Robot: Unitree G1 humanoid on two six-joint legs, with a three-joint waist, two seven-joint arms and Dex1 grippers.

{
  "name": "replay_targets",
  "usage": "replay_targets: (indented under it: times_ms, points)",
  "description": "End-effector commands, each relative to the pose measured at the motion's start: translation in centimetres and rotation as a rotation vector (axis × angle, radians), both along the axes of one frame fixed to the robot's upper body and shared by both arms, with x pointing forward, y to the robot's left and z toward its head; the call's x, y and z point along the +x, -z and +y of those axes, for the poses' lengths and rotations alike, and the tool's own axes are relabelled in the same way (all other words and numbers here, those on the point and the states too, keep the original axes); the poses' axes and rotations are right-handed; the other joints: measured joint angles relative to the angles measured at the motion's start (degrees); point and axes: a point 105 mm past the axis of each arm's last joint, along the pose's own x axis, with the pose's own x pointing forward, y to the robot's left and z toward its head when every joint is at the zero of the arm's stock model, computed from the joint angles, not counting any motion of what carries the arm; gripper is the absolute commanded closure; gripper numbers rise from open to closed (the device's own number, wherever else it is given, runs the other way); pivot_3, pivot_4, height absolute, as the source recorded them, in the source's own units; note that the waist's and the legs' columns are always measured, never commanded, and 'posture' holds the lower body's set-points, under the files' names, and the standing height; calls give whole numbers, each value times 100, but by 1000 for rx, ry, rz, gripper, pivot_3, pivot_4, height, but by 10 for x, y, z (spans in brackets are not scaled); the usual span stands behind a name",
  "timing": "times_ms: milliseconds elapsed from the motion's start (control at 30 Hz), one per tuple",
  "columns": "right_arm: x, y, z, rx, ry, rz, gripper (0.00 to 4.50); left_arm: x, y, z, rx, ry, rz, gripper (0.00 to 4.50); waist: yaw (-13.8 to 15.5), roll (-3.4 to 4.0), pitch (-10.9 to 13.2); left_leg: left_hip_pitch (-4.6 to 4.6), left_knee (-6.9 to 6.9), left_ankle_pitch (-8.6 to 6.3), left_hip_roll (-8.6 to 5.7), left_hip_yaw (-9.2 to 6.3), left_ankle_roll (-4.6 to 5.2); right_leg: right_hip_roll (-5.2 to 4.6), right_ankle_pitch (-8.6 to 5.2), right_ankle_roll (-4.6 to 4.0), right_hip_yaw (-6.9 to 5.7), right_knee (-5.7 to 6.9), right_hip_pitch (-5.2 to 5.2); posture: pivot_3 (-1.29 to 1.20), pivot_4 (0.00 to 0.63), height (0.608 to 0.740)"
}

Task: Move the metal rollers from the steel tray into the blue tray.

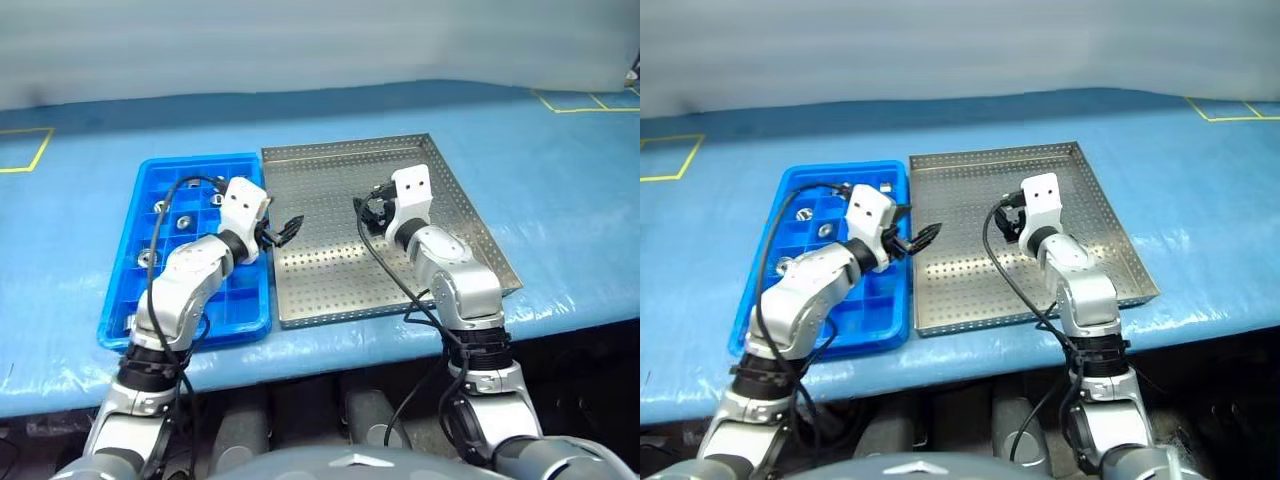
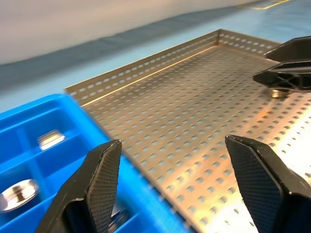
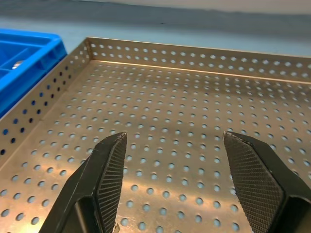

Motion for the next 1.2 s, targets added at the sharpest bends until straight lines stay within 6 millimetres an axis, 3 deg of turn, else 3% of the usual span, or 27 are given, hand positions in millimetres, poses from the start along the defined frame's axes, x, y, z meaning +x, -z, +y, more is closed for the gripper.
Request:
replay_targets:
  times_ms: [33, 167, 267, 500, 667, 967, 1067, 1167, 1200]
  points:
    - [5, 8, -5, 31, 53, 3, 1172, 7, -6, -12, 27, 54, -40, 750, -66, 1, 0, 0, 0, 0, 0, 0, 0, 1, 0, 0, 1, 1, 0, -264, 150, 740]
    - [13, 14, -10, 21, 102, -13, 1172, 14, -5, -16, 29, 55, -41, 750, -239, 1, 0, -5, 4, 0, -5, 6, 1, -2, 2, 4, 14, -5, 1, -274, 150, 740]
    - [17, 9, -13, 14, 137, -41, 1172, 14, -6, -20, 37, 87, -45, 750, -338, 1, 0, -6, 5, 0, -9, 8, 2, -4, 27, 47, 22, -7, 0, -270, 150, 740]
    - [35, 3, -20, 27, 206, -59, 1172, 13, -5, -20, 45, 108, -44, 750, -545, 1, 0, -2, 8, 1, -6, 7, 4, -2, 28, 51, 25, -4, 0, -283, 150, 740]
    - [47, 14, -11, 31, 173, -7, 1172, 10, -2, -22, 49, 114, -38, 750, -626, 1, 0, -3, 8, 1, -8, 6, 5, -2, 31, 55, 32, -5, 1, -277, 150, 740]
    - [64, 48, -14, -41, 235, 95, 1172, 3, 0, -17, 58, 91, -25, 750, -682, 2, 0, 2, 6, 2, -9, 7, 7, -2, 35, 61, 46, -4, 0, -244, 150, 740]
    - [65, 48, -14, -35, 243, 88, 1766, 3, -1, -11, 47, 62, -24, 750, -660, 2, 0, 5, 7, 2, -9, 6, 8, -2, 37, 64, 49, -4, 2, -232, 150, 740]
    - [66, 41, -12, -5, 234, 58, 2681, 0, 0, -8, 46, 55, -20, 750, -640, 3, 0, 5, 8, 2, -9, 5, 8, -2, 37, 65, 49, -4, 3, -232, 150, 740]
    - [66, 40, -12, 10, 230, 56, 2732, -1, 1, -7, 46, 54, -18, 750, -638, 2, 0, 4, 8, 2, -9, 5, 8, -2, 37, 65, 49, -4, 3, -232, 150, 740]
